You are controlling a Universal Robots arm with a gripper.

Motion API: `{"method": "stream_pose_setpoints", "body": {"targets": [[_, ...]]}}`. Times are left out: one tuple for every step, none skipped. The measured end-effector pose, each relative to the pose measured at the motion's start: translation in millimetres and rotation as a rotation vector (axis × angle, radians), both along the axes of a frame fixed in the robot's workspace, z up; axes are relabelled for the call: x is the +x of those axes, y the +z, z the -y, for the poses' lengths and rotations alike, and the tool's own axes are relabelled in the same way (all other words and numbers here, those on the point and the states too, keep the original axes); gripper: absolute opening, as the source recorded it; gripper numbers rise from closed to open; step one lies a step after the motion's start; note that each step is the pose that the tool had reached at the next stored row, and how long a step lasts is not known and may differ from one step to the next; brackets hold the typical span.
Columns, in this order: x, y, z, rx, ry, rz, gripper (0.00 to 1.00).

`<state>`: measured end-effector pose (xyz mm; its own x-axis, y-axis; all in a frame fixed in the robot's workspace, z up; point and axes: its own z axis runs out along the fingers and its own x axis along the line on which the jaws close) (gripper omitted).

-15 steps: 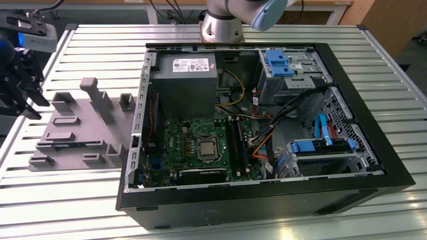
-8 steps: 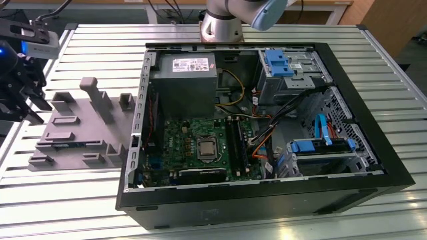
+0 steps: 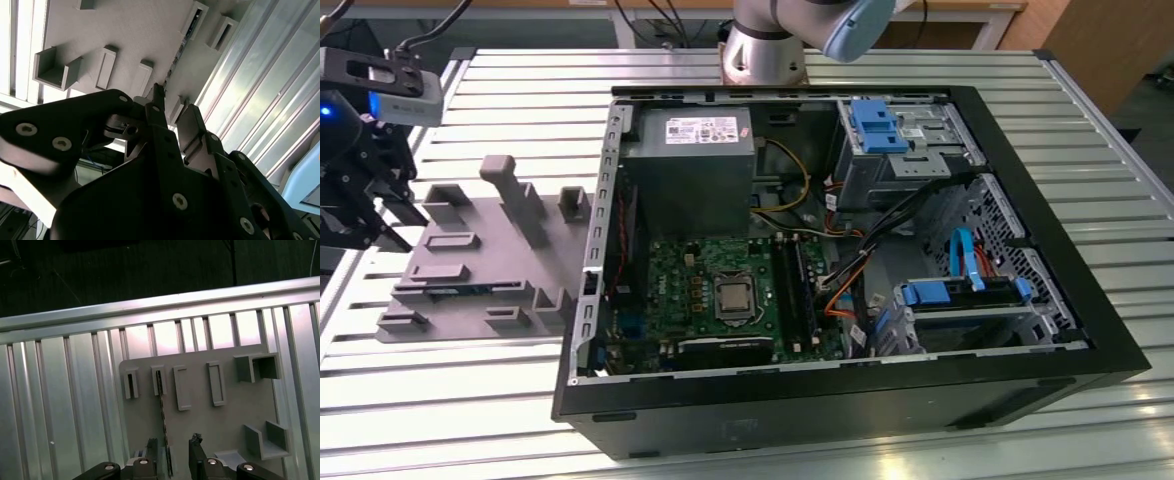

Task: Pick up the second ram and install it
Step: 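Pick up the second ram and move it above second insertion slot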

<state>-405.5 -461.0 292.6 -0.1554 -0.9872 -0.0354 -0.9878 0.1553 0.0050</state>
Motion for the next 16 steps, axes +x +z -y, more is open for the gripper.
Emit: {"method": "stream_pose_setpoints", "body": {"targets": [[0.0,-0.1,0.0,0.0001,0.0,0.0001,0.38],[0.0,-0.1,0.0,0.0001,0.0,0.0001,0.38],[0.0,-0.1,0.0,0.0,0.0,0.0,0.38],[0.0,-0.1,0.0,0.0001,0.0,0.0001,0.38],[0.0,-0.1,0.0,0.0001,0.0,0.0001,0.38],[0.0,-0.1,0.0,0.0001,0.0,0.0001,0.38],[0.0,-0.1,0.0,0.0001,0.002,0.0001,0.38],[0.0,-0.2,0.0,0.0001,0.009,0.0002,0.38],[0.0,-0.3,0.0,0.0001,0.019,0.0002,0.38],[0.0,-0.4,0.0,0.0002,0.025,0.0002,0.38],[0.0,-0.4,0.0,0.0002,0.026,0.0002,0.38],[0.0,-0.3,0.1,0.0001,0.026,0.0002,0.38],[0.0,-0.3,0.1,0.0001,0.026,0.0001,0.38],[0.0,-0.3,0.1,0.0001,0.026,0.0001,0.38],[0.0,-0.3,0.1,0.0001,0.026,0.0001,0.38],[0.0,-0.3,0.1,0.0001,0.026,0.0001,0.38]]}}
